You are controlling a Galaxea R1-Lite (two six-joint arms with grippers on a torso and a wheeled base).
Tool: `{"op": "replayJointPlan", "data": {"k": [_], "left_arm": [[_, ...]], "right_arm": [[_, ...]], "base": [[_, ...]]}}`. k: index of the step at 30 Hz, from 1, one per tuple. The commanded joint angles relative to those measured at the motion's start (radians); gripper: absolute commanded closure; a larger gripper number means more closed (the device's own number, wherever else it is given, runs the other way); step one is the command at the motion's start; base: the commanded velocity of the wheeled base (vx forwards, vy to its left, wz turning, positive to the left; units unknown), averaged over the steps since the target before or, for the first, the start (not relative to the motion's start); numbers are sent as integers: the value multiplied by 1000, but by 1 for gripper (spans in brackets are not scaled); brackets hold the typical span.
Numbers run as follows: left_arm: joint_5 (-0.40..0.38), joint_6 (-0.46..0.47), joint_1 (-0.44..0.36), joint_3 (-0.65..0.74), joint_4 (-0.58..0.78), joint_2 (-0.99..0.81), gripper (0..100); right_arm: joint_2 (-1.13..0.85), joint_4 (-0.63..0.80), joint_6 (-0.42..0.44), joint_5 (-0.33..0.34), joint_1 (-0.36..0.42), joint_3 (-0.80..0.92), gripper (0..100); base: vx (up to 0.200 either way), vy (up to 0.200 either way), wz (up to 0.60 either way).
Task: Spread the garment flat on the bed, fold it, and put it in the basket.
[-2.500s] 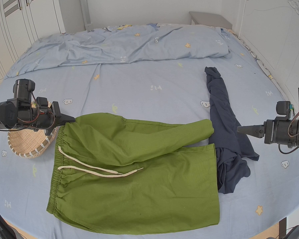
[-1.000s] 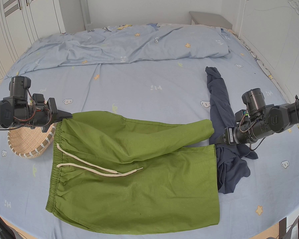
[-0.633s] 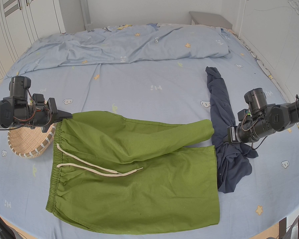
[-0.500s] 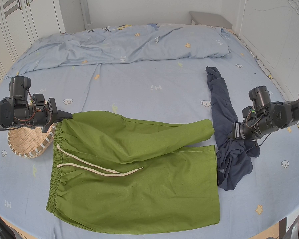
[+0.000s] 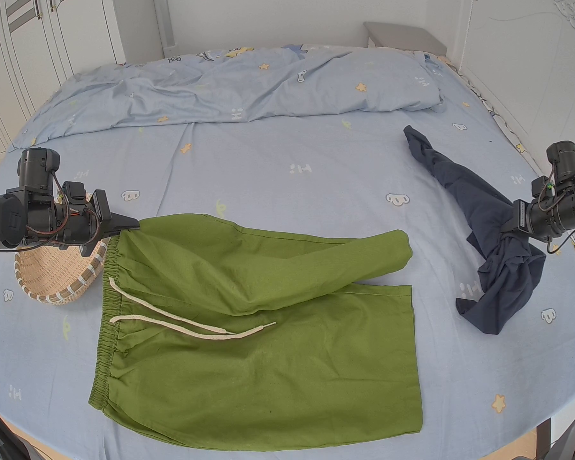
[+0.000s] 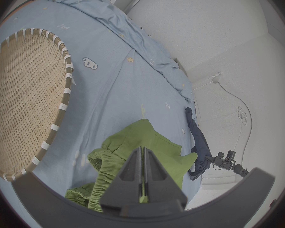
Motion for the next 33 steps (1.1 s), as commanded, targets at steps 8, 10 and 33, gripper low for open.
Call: {"op": "replayJointPlan", "data": {"k": [8, 10, 33], "left_arm": [[0, 0, 1, 1, -1, 0, 100], [0, 0, 1, 1, -1, 1, 100], [1, 4, 2, 6, -2, 0, 100]], "right_arm": [[-22, -3, -6, 9, -69, 30, 0], [-28, -7, -5, 30, -73, 35, 0], [-15, -18, 70, 294, 237, -59, 0]], "base": [[0, 0, 0], [0, 0, 0], [0, 0, 0]]}}
